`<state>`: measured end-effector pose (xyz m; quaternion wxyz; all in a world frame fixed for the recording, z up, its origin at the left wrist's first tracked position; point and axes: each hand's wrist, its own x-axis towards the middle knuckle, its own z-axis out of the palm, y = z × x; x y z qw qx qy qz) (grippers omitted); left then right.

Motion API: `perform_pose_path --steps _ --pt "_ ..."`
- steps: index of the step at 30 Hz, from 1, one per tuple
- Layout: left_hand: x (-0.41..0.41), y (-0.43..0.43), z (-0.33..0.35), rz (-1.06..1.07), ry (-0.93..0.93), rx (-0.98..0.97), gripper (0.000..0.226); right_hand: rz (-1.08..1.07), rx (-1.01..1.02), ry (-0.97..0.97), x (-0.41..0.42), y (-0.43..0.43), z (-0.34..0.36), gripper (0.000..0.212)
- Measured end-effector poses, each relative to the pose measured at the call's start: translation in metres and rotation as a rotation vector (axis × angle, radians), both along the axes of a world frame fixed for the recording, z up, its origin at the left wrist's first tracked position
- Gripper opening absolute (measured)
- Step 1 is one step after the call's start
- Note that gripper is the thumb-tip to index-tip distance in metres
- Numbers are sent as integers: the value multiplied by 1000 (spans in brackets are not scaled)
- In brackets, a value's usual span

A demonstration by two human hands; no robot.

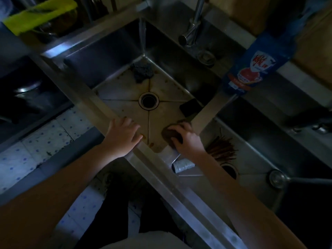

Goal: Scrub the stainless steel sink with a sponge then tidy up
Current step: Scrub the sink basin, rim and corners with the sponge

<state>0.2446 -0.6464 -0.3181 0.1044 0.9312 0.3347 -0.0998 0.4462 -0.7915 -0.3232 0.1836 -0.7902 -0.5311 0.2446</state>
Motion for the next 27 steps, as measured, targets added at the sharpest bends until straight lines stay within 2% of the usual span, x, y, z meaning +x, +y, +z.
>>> perform_pose_path --steps 6,9,13,20,27 --pt "-25 36 12 -54 -124 -42 39 -27 -288 -102 -61 19 7 29" --pt "-41 57 14 -83 -148 -51 36 -88 -363 -120 -74 27 11 30" --pt "-60 89 9 -156 -101 -48 39 -183 -372 -106 -82 32 16 34" --pt "-78 127 2 -266 -90 -98 45 -445 -263 -136 -117 37 17 31" --pt "-78 155 1 -308 -120 -118 44 -501 -355 -132 -120 57 22 30"
